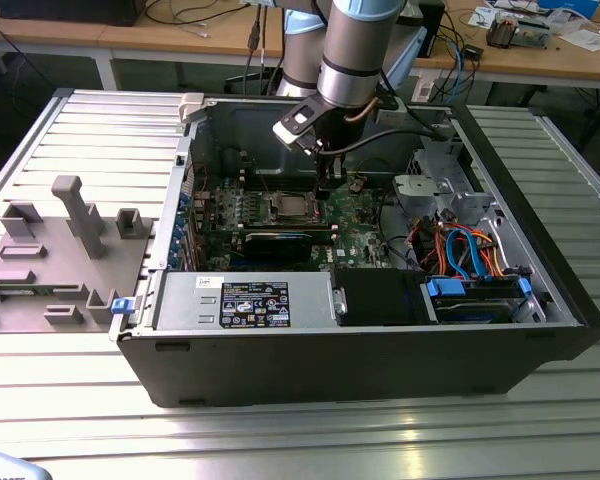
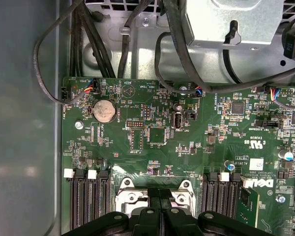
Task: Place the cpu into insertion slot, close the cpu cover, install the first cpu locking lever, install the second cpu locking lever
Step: 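Close the cpu cover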
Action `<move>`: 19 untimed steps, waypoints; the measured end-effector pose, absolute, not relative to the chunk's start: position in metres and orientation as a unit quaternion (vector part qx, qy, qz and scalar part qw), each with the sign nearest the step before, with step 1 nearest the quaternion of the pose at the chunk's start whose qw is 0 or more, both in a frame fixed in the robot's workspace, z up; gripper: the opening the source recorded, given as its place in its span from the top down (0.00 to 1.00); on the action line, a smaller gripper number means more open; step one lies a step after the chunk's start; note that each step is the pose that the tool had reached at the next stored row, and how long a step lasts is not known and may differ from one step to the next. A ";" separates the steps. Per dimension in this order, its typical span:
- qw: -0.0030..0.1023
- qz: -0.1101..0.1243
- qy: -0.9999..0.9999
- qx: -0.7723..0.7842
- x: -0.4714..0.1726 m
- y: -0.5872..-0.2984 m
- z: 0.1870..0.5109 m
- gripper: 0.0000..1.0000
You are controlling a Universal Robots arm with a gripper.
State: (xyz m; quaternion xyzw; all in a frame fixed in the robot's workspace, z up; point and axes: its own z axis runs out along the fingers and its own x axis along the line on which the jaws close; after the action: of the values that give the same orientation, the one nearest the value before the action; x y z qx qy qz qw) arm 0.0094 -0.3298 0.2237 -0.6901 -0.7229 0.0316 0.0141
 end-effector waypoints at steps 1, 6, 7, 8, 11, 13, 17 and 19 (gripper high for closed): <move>0.014 0.032 -0.723 -0.690 0.009 -0.330 0.223 0.89; 0.014 0.032 -0.723 -0.690 0.009 -0.330 0.222 0.89; 0.014 0.032 -0.723 -0.690 0.009 -0.330 0.222 0.89; 0.014 0.032 -0.723 -0.690 0.009 -0.330 0.222 0.89; 0.014 0.032 -0.723 -0.690 0.009 -0.330 0.221 0.89; 0.014 0.032 -0.723 -0.690 0.009 -0.330 0.221 0.89; 0.014 0.032 -0.723 -0.690 0.009 -0.330 0.220 0.89; 0.014 0.032 -0.723 -0.690 0.009 -0.330 0.219 0.89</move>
State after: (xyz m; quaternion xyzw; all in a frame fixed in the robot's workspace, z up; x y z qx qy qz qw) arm 0.0094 -0.3298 0.2194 -0.6901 -0.7229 0.0315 0.0141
